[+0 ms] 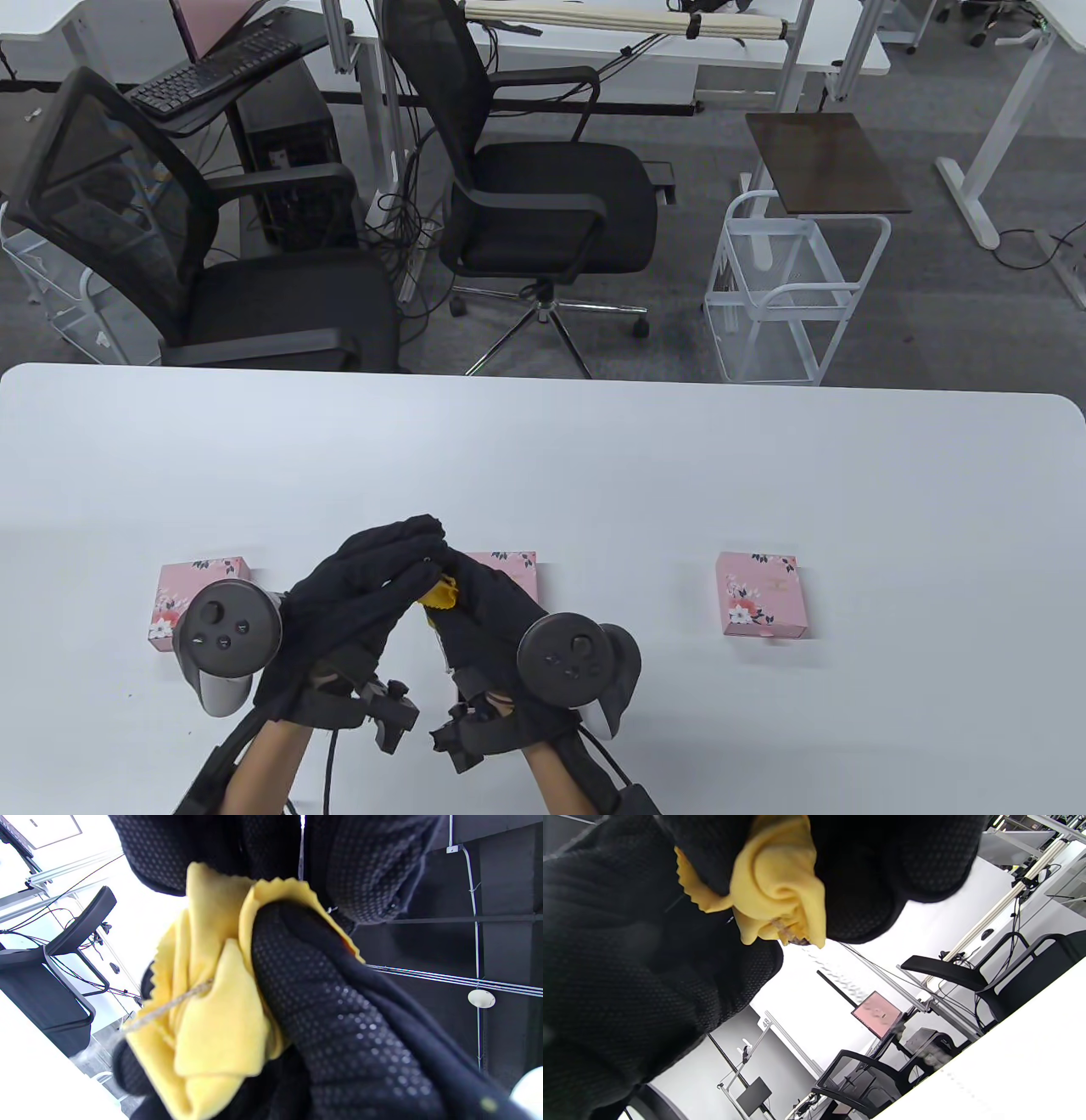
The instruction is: Dust necklace
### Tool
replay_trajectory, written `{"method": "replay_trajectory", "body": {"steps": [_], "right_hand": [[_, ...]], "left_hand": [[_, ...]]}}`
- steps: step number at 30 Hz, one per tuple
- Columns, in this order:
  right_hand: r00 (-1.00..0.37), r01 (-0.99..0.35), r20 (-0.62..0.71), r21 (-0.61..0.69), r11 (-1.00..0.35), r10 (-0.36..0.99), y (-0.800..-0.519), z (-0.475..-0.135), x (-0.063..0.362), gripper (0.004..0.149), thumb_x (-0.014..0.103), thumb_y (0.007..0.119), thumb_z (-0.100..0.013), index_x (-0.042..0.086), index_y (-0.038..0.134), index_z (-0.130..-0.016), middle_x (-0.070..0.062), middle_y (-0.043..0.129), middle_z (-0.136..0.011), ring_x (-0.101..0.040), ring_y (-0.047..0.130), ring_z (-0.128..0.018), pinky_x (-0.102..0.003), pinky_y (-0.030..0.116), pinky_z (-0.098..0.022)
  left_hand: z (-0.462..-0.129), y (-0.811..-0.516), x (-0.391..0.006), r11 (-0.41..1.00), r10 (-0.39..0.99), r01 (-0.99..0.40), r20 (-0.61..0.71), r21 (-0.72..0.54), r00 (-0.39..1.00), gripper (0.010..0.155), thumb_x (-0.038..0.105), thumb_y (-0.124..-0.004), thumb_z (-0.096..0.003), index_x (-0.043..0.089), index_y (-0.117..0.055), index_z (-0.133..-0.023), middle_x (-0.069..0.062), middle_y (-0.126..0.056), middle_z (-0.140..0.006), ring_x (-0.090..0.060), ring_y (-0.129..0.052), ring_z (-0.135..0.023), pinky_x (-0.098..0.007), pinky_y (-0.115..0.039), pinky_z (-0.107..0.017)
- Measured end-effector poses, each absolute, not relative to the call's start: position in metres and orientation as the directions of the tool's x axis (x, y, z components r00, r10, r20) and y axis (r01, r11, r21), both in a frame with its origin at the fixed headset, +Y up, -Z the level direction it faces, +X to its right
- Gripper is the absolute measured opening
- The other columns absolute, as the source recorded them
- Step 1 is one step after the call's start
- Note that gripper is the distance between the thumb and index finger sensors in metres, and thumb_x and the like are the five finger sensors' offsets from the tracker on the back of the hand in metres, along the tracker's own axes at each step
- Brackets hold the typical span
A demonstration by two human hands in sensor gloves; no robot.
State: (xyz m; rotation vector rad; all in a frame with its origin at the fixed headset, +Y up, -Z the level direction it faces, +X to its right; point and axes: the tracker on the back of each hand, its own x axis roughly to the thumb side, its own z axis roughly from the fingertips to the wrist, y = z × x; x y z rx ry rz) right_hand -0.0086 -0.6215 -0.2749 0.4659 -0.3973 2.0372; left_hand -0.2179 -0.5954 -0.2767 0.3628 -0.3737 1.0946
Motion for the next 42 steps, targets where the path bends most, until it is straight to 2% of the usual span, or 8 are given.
{"method": "replay_trajectory", "body": {"steps": [4, 9, 13, 17, 29, 34, 38, 42], "right_hand": [[-0.458, -0.863, 0.494, -0.048, -0.503, 0.738, -0.621, -0.275, -0.011, 0.042, 0.027, 0.077, -0.063, 0.008, 0.072, -0.101, -0.022, 0.086, -0.090, -0.043, 0.089, -0.070, -0.052, 0.076, -0.055], [-0.470, -0.858, 0.485, -0.055, -0.511, 0.737, -0.624, -0.276, -0.012, 0.041, 0.031, 0.075, -0.065, 0.008, 0.075, -0.097, -0.020, 0.091, -0.082, -0.039, 0.093, -0.061, -0.050, 0.079, -0.051], [-0.472, -0.849, 0.500, -0.036, -0.528, 0.726, -0.621, -0.274, -0.015, 0.041, 0.024, 0.078, -0.063, 0.009, 0.072, -0.101, -0.021, 0.085, -0.092, -0.045, 0.088, -0.071, -0.052, 0.076, -0.055], [-0.486, -0.842, 0.490, -0.042, -0.537, 0.724, -0.622, -0.273, -0.016, 0.041, 0.031, 0.078, -0.064, 0.008, 0.075, -0.097, -0.019, 0.091, -0.081, -0.038, 0.093, -0.061, -0.050, 0.079, -0.051], [-0.456, -0.852, 0.466, 0.019, -0.524, 0.759, -0.626, -0.280, -0.013, 0.040, 0.025, 0.077, -0.063, 0.009, 0.073, -0.100, -0.020, 0.086, -0.090, -0.043, 0.090, -0.069, -0.052, 0.077, -0.054], [-0.482, -0.839, 0.456, 0.005, -0.544, 0.748, -0.629, -0.280, -0.016, 0.040, 0.032, 0.076, -0.065, 0.009, 0.075, -0.097, -0.018, 0.091, -0.080, -0.038, 0.093, -0.060, -0.050, 0.079, -0.051], [-0.495, -0.824, 0.468, 0.015, -0.566, 0.732, -0.630, -0.280, -0.019, 0.039, 0.025, 0.078, -0.063, 0.013, 0.073, -0.100, -0.020, 0.085, -0.091, -0.044, 0.088, -0.071, -0.053, 0.076, -0.056], [-0.510, -0.822, 0.439, 0.004, -0.570, 0.739, -0.634, -0.281, -0.019, 0.040, 0.032, 0.076, -0.065, 0.008, 0.075, -0.097, -0.018, 0.091, -0.080, -0.039, 0.092, -0.061, -0.050, 0.078, -0.051]], "left_hand": [[-0.277, -0.595, -0.219, 0.400, 0.788, -0.909, 0.465, 0.114, 0.405, 0.036, 0.047, -0.088, -0.0515, 0.031, -0.095, -0.083, -0.001, -0.096, -0.095, -0.029, -0.088, -0.088, -0.049, -0.078, -0.063], [-0.275, -0.594, -0.222, 0.393, 0.789, -0.912, 0.465, 0.118, 0.401, 0.036, 0.046, -0.088, -0.0517, 0.031, -0.095, -0.084, -0.001, -0.097, -0.093, -0.027, -0.090, -0.086, -0.047, -0.079, -0.061], [-0.274, -0.593, -0.223, 0.396, 0.783, -0.909, 0.470, 0.129, 0.408, 0.036, 0.046, -0.088, -0.0517, 0.031, -0.095, -0.084, -0.001, -0.098, -0.092, -0.027, -0.090, -0.085, -0.047, -0.079, -0.061], [-0.272, -0.591, -0.224, 0.388, 0.781, -0.912, 0.477, 0.136, 0.403, 0.036, 0.046, -0.088, -0.0517, 0.031, -0.095, -0.084, -0.001, -0.099, -0.092, -0.026, -0.091, -0.084, -0.047, -0.080, -0.060], [-0.272, -0.590, -0.227, 0.389, 0.774, -0.907, 0.478, 0.159, 0.415, 0.036, 0.046, -0.088, -0.0514, 0.031, -0.095, -0.084, 0.000, -0.100, -0.090, -0.025, -0.092, -0.083, -0.046, -0.081, -0.059], [-0.273, -0.589, -0.228, 0.383, 0.776, -0.910, 0.478, 0.161, 0.411, 0.037, 0.046, -0.088, -0.0512, 0.030, -0.096, -0.084, 0.001, -0.103, -0.085, -0.023, -0.095, -0.078, -0.044, -0.083, -0.057], [-0.272, -0.589, -0.227, 0.383, 0.773, -0.910, 0.484, 0.159, 0.410, 0.037, 0.046, -0.088, -0.0512, 0.031, -0.096, -0.084, 0.001, -0.105, -0.083, -0.022, -0.097, -0.077, -0.044, -0.084, -0.055], [-0.271, -0.588, -0.228, 0.376, 0.772, -0.912, 0.490, 0.162, 0.405, 0.037, 0.046, -0.088, -0.0513, 0.031, -0.095, -0.084, 0.001, -0.105, -0.082, -0.022, -0.097, -0.075, -0.044, -0.084, -0.055]]}}
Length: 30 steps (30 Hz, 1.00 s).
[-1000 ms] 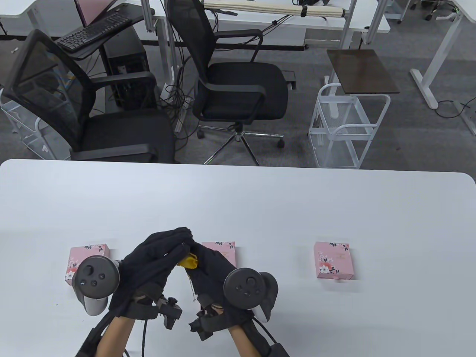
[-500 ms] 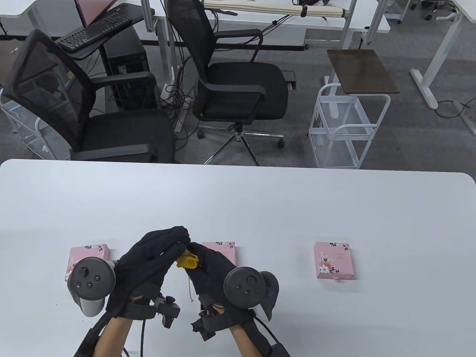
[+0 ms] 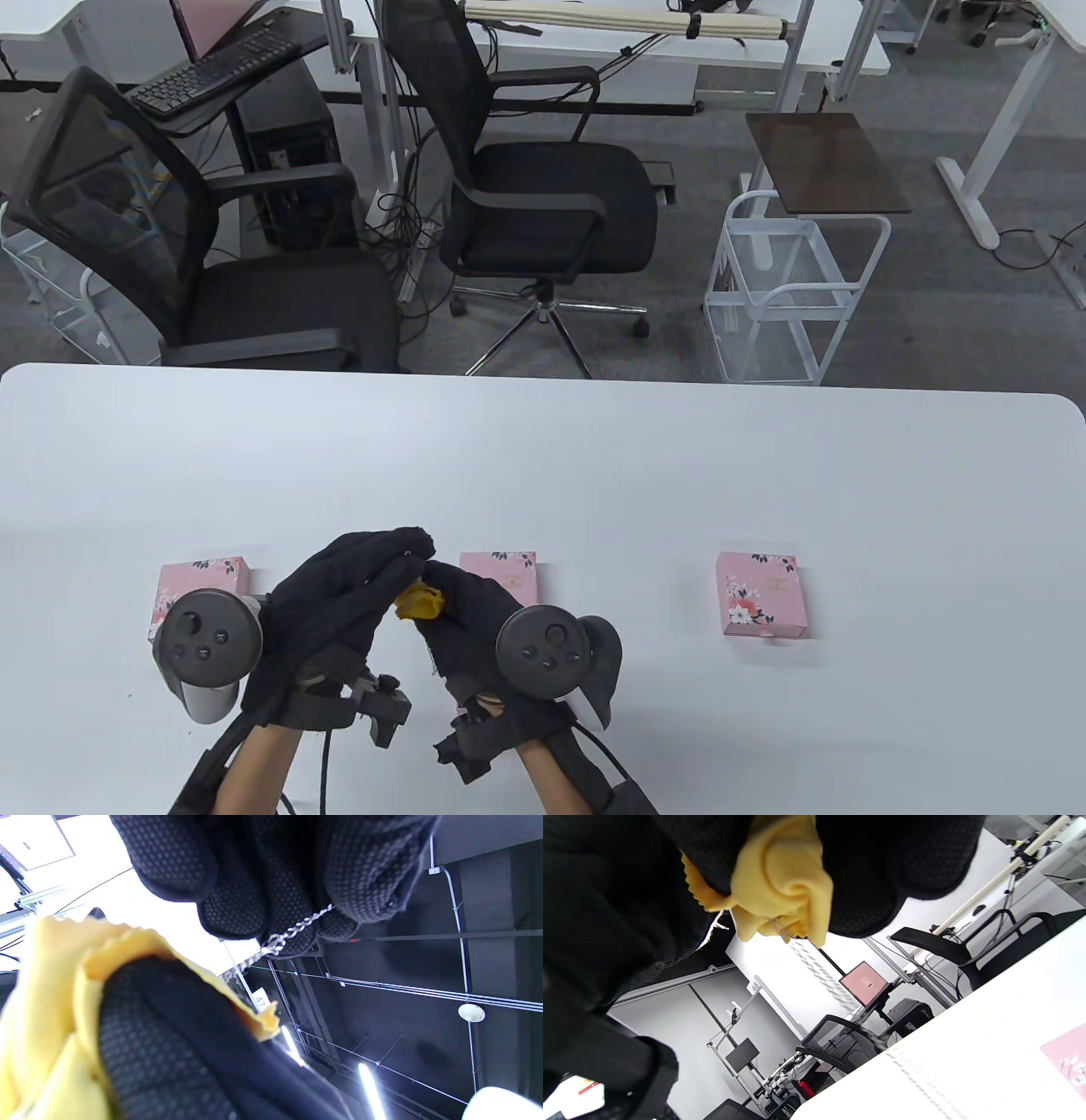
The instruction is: Dust necklace
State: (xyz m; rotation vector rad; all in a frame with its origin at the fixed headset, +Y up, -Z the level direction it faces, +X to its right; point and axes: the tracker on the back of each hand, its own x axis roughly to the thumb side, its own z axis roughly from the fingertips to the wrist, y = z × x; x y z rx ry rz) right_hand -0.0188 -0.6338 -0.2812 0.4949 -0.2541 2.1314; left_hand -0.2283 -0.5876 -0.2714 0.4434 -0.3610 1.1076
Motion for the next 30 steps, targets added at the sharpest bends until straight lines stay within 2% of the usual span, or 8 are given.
{"method": "replay_trajectory", "body": {"steps": [3, 7, 11, 15, 19, 23, 26, 30], "right_hand": [[-0.494, -0.811, 0.458, 0.063, -0.581, 0.739, -0.635, -0.284, -0.021, 0.039, 0.026, 0.077, -0.064, 0.011, 0.072, -0.100, -0.020, 0.085, -0.090, -0.043, 0.088, -0.070, -0.051, 0.076, -0.055], [-0.503, -0.817, 0.434, 0.042, -0.574, 0.748, -0.639, -0.284, -0.021, 0.039, 0.031, 0.076, -0.065, 0.009, 0.075, -0.097, -0.018, 0.091, -0.081, -0.039, 0.092, -0.062, -0.050, 0.079, -0.051], [-0.487, -0.813, 0.445, 0.084, -0.576, 0.752, -0.641, -0.284, -0.024, 0.039, 0.026, 0.076, -0.064, 0.012, 0.072, -0.100, -0.019, 0.085, -0.090, -0.043, 0.089, -0.070, -0.051, 0.076, -0.055], [-0.515, -0.804, 0.427, 0.059, -0.591, 0.743, -0.643, -0.285, -0.025, 0.039, 0.030, 0.075, -0.065, 0.009, 0.074, -0.098, -0.018, 0.090, -0.081, -0.039, 0.092, -0.062, -0.050, 0.078, -0.052], [-0.507, -0.802, 0.429, 0.085, -0.592, 0.748, -0.644, -0.285, -0.027, 0.038, 0.026, 0.077, -0.064, 0.014, 0.073, -0.099, -0.019, 0.086, -0.089, -0.043, 0.089, -0.070, -0.052, 0.076, -0.055], [-0.522, -0.798, 0.406, 0.079, -0.597, 0.750, -0.648, -0.286, -0.028, 0.039, 0.029, 0.076, -0.065, 0.010, 0.074, -0.098, -0.018, 0.090, -0.082, -0.040, 0.091, -0.063, -0.051, 0.077, -0.053], [-0.508, -0.789, 0.415, 0.127, -0.601, 0.755, -0.650, -0.288, -0.031, 0.038, 0.025, 0.076, -0.064, 0.013, 0.073, -0.100, -0.019, 0.086, -0.090, -0.043, 0.088, -0.070, -0.053, 0.076, -0.055], [-0.528, -0.788, 0.391, 0.105, -0.607, 0.754, -0.656, -0.288, -0.033, 0.039, 0.029, 0.075, -0.065, 0.009, 0.074, -0.098, -0.018, 0.091, -0.082, -0.040, 0.092, -0.063, -0.051, 0.078, -0.052]], "left_hand": [[-0.271, -0.587, -0.230, 0.372, 0.774, -0.915, 0.492, 0.155, 0.399, 0.037, 0.046, -0.088, -0.0515, 0.031, -0.095, -0.084, 0.002, -0.105, -0.082, -0.022, -0.097, -0.076, -0.044, -0.084, -0.055], [-0.269, -0.586, -0.231, 0.363, 0.774, -0.919, 0.499, 0.156, 0.390, 0.037, 0.046, -0.088, -0.0516, 0.031, -0.095, -0.084, 0.002, -0.104, -0.082, -0.022, -0.096, -0.076, -0.044, -0.083, -0.056], [-0.268, -0.585, -0.231, 0.362, 0.770, -0.918, 0.503, 0.163, 0.393, 0.037, 0.046, -0.088, -0.0517, 0.031, -0.095, -0.085, 0.002, -0.104, -0.083, -0.022, -0.096, -0.077, -0.044, -0.083, -0.056], [-0.266, -0.583, -0.232, 0.358, 0.766, -0.919, 0.509, 0.167, 0.391, 0.037, 0.046, -0.088, -0.0517, 0.031, -0.095, -0.085, 0.002, -0.104, -0.083, -0.022, -0.096, -0.076, -0.043, -0.083, -0.056], [-0.266, -0.582, -0.232, 0.350, 0.766, -0.922, 0.515, 0.168, 0.384, 0.037, 0.046, -0.088, -0.0517, 0.031, -0.095, -0.085, 0.002, -0.104, -0.082, -0.022, -0.096, -0.076, -0.043, -0.083, -0.056], [-0.265, -0.582, -0.233, 0.341, 0.769, -0.925, 0.518, 0.166, 0.376, 0.037, 0.046, -0.088, -0.0518, 0.032, -0.095, -0.085, 0.002, -0.104, -0.083, -0.022, -0.096, -0.076, -0.043, -0.083, -0.056], [-0.265, -0.582, -0.233, 0.341, 0.769, -0.925, 0.517, 0.167, 0.377, 0.037, 0.046, -0.088, -0.0518, 0.032, -0.094, -0.085, 0.002, -0.104, -0.083, -0.022, -0.096, -0.076, -0.043, -0.083, -0.056], [-0.265, -0.581, -0.233, 0.335, 0.769, -0.927, 0.519, 0.170, 0.373, 0.037, 0.046, -0.088, -0.0516, 0.032, -0.095, -0.085, 0.002, -0.104, -0.082, -0.021, -0.096, -0.076, -0.043, -0.083, -0.056]]}}
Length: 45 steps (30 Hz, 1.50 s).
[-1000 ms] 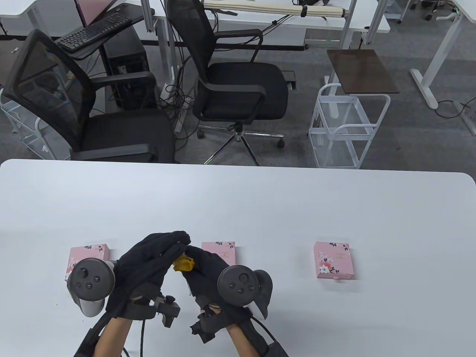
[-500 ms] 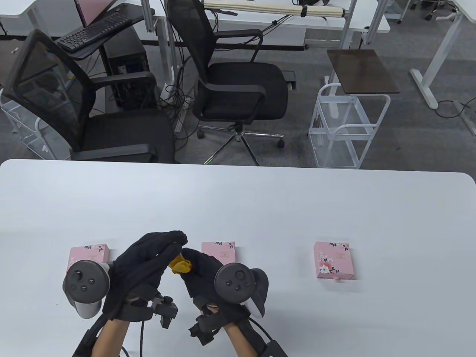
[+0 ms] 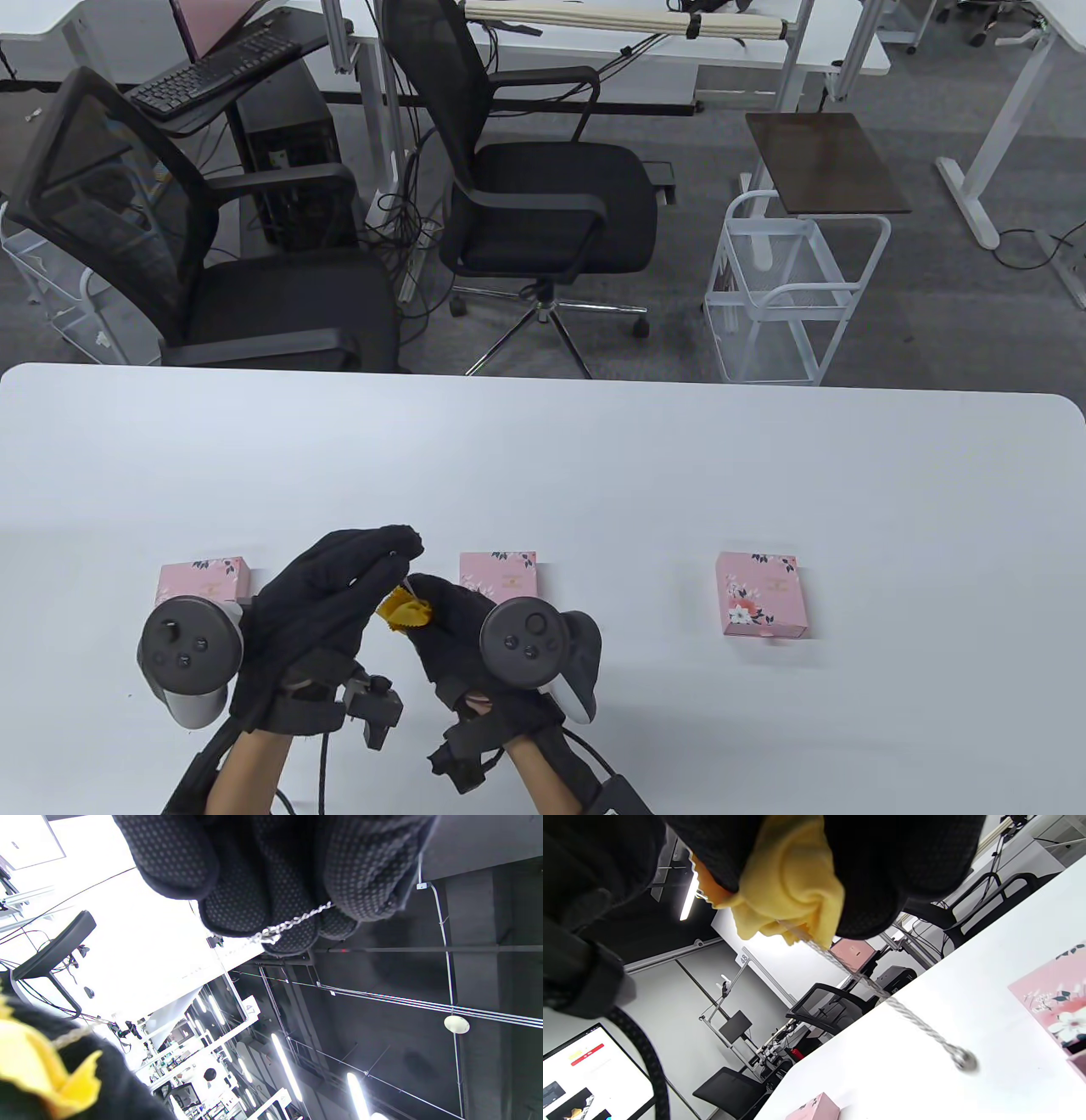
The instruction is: Dust necklace
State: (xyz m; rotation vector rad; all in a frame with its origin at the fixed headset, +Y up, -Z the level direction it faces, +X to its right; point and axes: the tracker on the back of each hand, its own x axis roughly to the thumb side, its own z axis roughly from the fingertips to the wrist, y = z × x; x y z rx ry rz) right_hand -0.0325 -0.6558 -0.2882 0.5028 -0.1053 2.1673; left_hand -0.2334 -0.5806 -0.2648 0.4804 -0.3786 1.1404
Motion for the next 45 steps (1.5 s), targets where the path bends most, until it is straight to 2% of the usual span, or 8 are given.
{"method": "replay_trajectory", "body": {"steps": [3, 12, 15, 20, 32, 36, 42, 45], "right_hand": [[-0.519, -0.766, 0.411, 0.166, -0.622, 0.749, -0.659, -0.289, -0.037, 0.038, 0.026, 0.074, -0.065, 0.015, 0.073, -0.101, -0.019, 0.087, -0.089, -0.043, 0.089, -0.069, -0.052, 0.076, -0.055], [-0.548, -0.737, 0.390, 0.194, -0.648, 0.740, -0.669, -0.292, -0.042, 0.038, 0.024, 0.075, -0.064, 0.012, 0.073, -0.100, -0.019, 0.086, -0.089, -0.044, 0.089, -0.070, -0.053, 0.075, -0.056], [-0.568, -0.736, 0.363, 0.178, -0.653, 0.739, -0.671, -0.291, -0.043, 0.039, 0.027, 0.074, -0.066, 0.008, 0.075, -0.099, -0.019, 0.091, -0.082, -0.040, 0.092, -0.061, -0.051, 0.078, -0.051], [-0.591, -0.708, 0.372, 0.187, -0.681, 0.716, -0.677, -0.290, -0.049, 0.039, 0.026, 0.075, -0.065, 0.010, 0.074, -0.100, -0.020, 0.087, -0.088, -0.043, 0.090, -0.068, -0.052, 0.076, -0.054], [-0.647, -0.646, 0.365, 0.206, -0.735, 0.670, -0.694, -0.288, -0.059, 0.039, 0.030, 0.073, -0.066, 0.006, 0.076, -0.097, -0.018, 0.093, -0.077, -0.037, 0.094, -0.056, -0.049, 0.080, -0.048], [-0.671, -0.609, 0.381, 0.208, -0.766, 0.637, -0.694, -0.287, -0.062, 0.039, 0.027, 0.075, -0.065, 0.009, 0.074, -0.100, -0.020, 0.089, -0.086, -0.041, 0.092, -0.065, -0.051, 0.078, -0.052], [-0.679, -0.590, 0.378, 0.230, -0.774, 0.630, -0.697, -0.286, -0.065, 0.040, 0.034, 0.073, -0.067, 0.006, 0.078, -0.095, -0.017, 0.095, -0.073, -0.036, 0.095, -0.052, -0.047, 0.081, -0.045], [-0.703, -0.556, 0.384, 0.228, -0.799, 0.599, -0.700, -0.286, -0.067, 0.040, 0.032, 0.074, -0.066, 0.007, 0.077, -0.097, -0.018, 0.093, -0.077, -0.038, 0.094, -0.056, -0.049, 0.080, -0.047]], "left_hand": [[-0.265, -0.580, -0.234, 0.337, 0.769, -0.925, 0.517, 0.174, 0.377, 0.037, 0.046, -0.088, -0.0515, 0.032, -0.095, -0.085, 0.002, -0.104, -0.082, -0.021, -0.096, -0.076, -0.043, -0.083, -0.055], [-0.263, -0.577, -0.239, 0.315, 0.770, -0.931, 0.525, 0.183, 0.363, 0.037, 0.046, -0.088, -0.0515, 0.032, -0.095, -0.084, 0.002, -0.104, -0.082, -0.021, -0.097, -0.075, -0.043, -0.084, -0.055], [-0.263, -0.576, -0.241, 0.310, 0.770, -0.933, 0.526, 0.184, 0.360, 0.037, 0.046, -0.088, -0.0515, 0.032, -0.095, -0.085, 0.002, -0.104, -0.082, -0.021, -0.097, -0.075, -0.042, -0.084, -0.055], [-0.261, -0.573, -0.244, 0.288, 0.761, -0.936, 0.545, 0.201, 0.351, 0.037, 0.047, -0.088, -0.0510, 0.032, -0.095, -0.084, 0.003, -0.105, -0.080, -0.019, -0.098, -0.074, -0.041, -0.084, -0.054], [-0.258, -0.569, -0.255, 0.245, 0.764, -0.942, 0.552, 0.228, 0.332, 0.037, 0.047, -0.088, -0.0509, 0.032, -0.095, -0.084, 0.004, -0.105, -0.079, -0.018, -0.098, -0.073, -0.041, -0.085, -0.054], [-0.256, -0.566, -0.258, 0.224, 0.763, -0.945, 0.560, 0.237, 0.321, 0.037, 0.047, -0.088, -0.0508, 0.032, -0.095, -0.084, 0.003, -0.106, -0.079, -0.018, -0.098, -0.073, -0.041, -0.085, -0.054], [-0.255, -0.565, -0.262, 0.207, 0.765, -0.948, 0.564, 0.243, 0.312, 0.037, 0.047, -0.087, -0.0512, 0.032, -0.095, -0.084, 0.004, -0.105, -0.079, -0.018, -0.098, -0.073, -0.040, -0.085, -0.054], [-0.252, -0.563, -0.263, 0.208, 0.759, -0.945, 0.568, 0.252, 0.318, 0.037, 0.047, -0.087, -0.0513, 0.033, -0.094, -0.084, 0.004, -0.105, -0.079, -0.018, -0.098, -0.073, -0.040, -0.085, -0.054]]}}
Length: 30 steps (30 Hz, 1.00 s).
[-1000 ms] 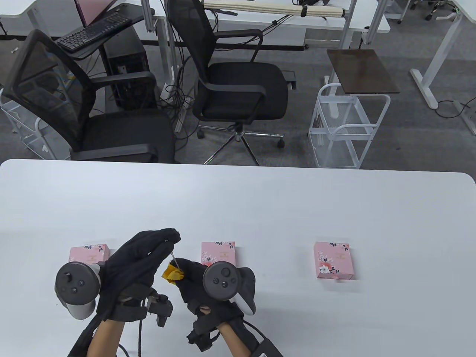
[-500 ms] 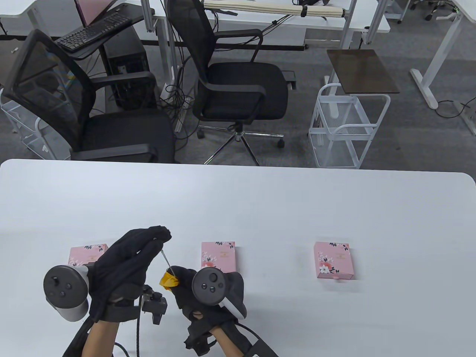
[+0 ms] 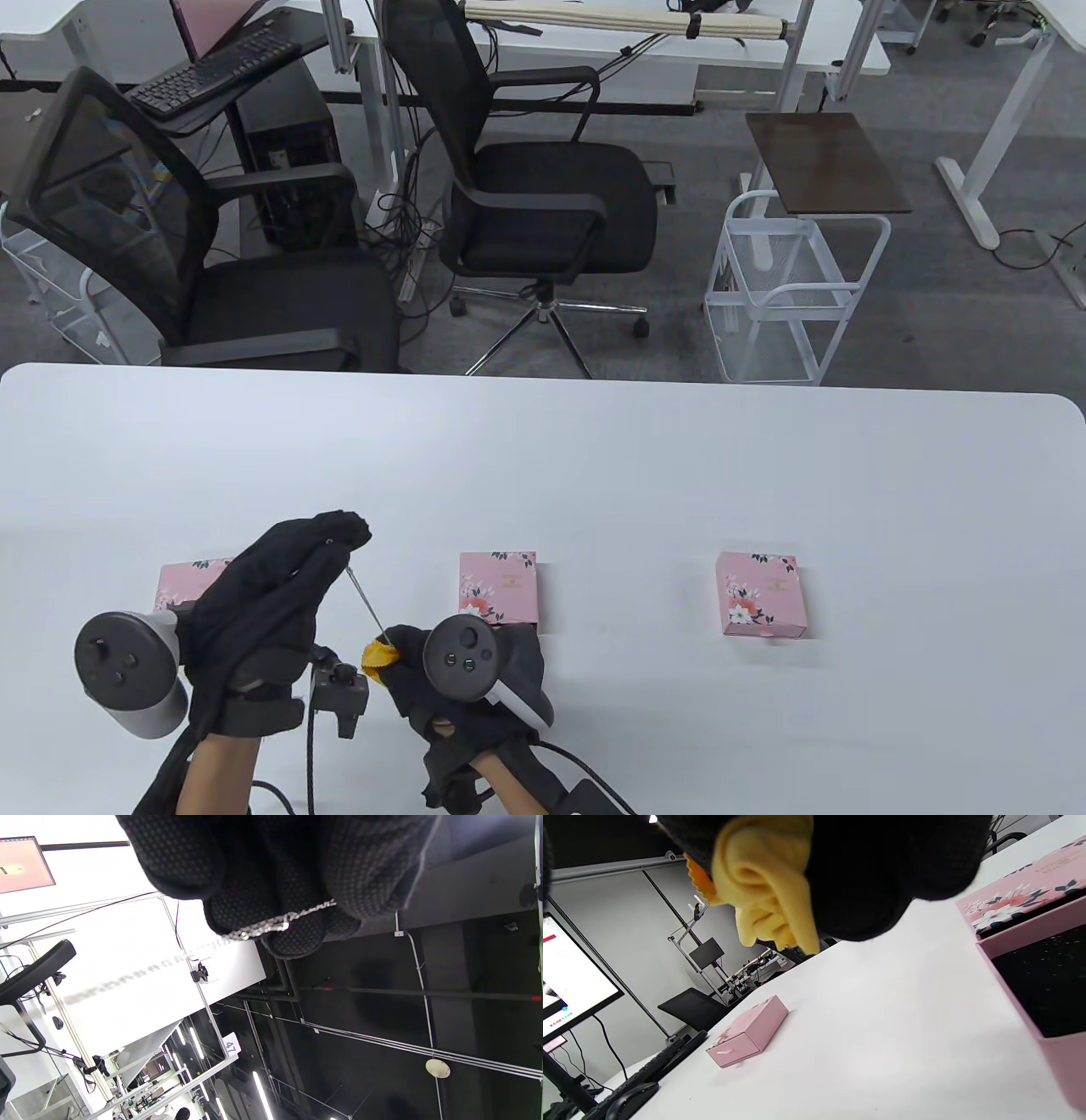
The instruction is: Dust necklace
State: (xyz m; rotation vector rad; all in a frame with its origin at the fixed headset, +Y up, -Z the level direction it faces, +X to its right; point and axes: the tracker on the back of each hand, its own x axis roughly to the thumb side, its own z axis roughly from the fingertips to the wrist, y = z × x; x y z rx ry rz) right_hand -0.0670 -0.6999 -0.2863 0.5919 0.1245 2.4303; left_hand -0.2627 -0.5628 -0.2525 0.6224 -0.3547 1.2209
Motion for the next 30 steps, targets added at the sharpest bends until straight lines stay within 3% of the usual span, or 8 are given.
{"method": "replay_trajectory", "body": {"steps": [4, 10, 14, 20, 30], "right_hand": [[-0.734, -0.507, 0.415, 0.193, -0.840, 0.538, -0.698, -0.284, -0.069, 0.039, 0.031, 0.077, -0.065, 0.008, 0.076, -0.097, -0.018, 0.092, -0.080, -0.039, 0.093, -0.059, -0.049, 0.080, -0.048], [-0.750, -0.460, 0.415, 0.234, -0.856, 0.516, -0.701, -0.283, -0.074, 0.040, 0.034, 0.078, -0.065, 0.006, 0.080, -0.094, -0.017, 0.096, -0.072, -0.035, 0.096, -0.051, -0.046, 0.082, -0.044], [-0.782, -0.357, 0.445, 0.254, -0.899, 0.436, -0.705, -0.281, -0.079, 0.039, 0.033, 0.079, -0.064, 0.008, 0.080, -0.095, -0.017, 0.095, -0.075, -0.036, 0.096, -0.054, -0.047, 0.081, -0.046], [-0.782, -0.340, 0.447, 0.279, -0.898, 0.435, -0.706, -0.281, -0.081, 0.040, 0.033, 0.080, -0.064, 0.008, 0.080, -0.094, -0.017, 0.095, -0.075, -0.036, 0.096, -0.054, -0.047, 0.081, -0.045], [-0.842, -0.368, 0.368, 0.140, -0.919, 0.393, -0.670, -0.295, -0.032, 0.040, 0.034, 0.080, -0.064, 0.009, 0.078, -0.096, -0.017, 0.094, -0.077, -0.036, 0.095, -0.056, -0.047, 0.081, -0.047]], "left_hand": [[-0.253, -0.563, -0.264, 0.202, 0.764, -0.945, 0.562, 0.258, 0.317, 0.037, 0.047, -0.087, -0.0513, 0.033, -0.094, -0.084, 0.004, -0.105, -0.079, -0.018, -0.098, -0.073, -0.040, -0.085, -0.054], [-0.253, -0.563, -0.264, 0.196, 0.767, -0.945, 0.559, 0.262, 0.314, 0.037, 0.047, -0.087, -0.0514, 0.032, -0.094, -0.085, 0.004, -0.105, -0.079, -0.018, -0.098, -0.073, -0.040, -0.084, -0.054], [-0.252, -0.561, -0.268, 0.174, 0.774, -0.950, 0.561, 0.258, 0.294, 0.037, 0.047, -0.087, -0.0515, 0.033, -0.094, -0.085, 0.004, -0.105, -0.079, -0.018, -0.098, -0.073, -0.040, -0.085, -0.054], [-0.254, -0.562, -0.274, 0.170, 0.793, -0.952, 0.539, 0.254, 0.285, 0.037, 0.047, -0.087, -0.0517, 0.032, -0.094, -0.085, 0.004, -0.105, -0.079, -0.018, -0.098, -0.073, -0.041, -0.084, -0.054], [-0.258, -0.565, -0.275, 0.185, 0.814, -0.956, 0.511, 0.226, 0.278, 0.037, 0.047, -0.087, -0.0521, 0.032, -0.094, -0.085, 0.003, -0.105, -0.079, -0.019, -0.098, -0.073, -0.041, -0.084, -0.053]]}}
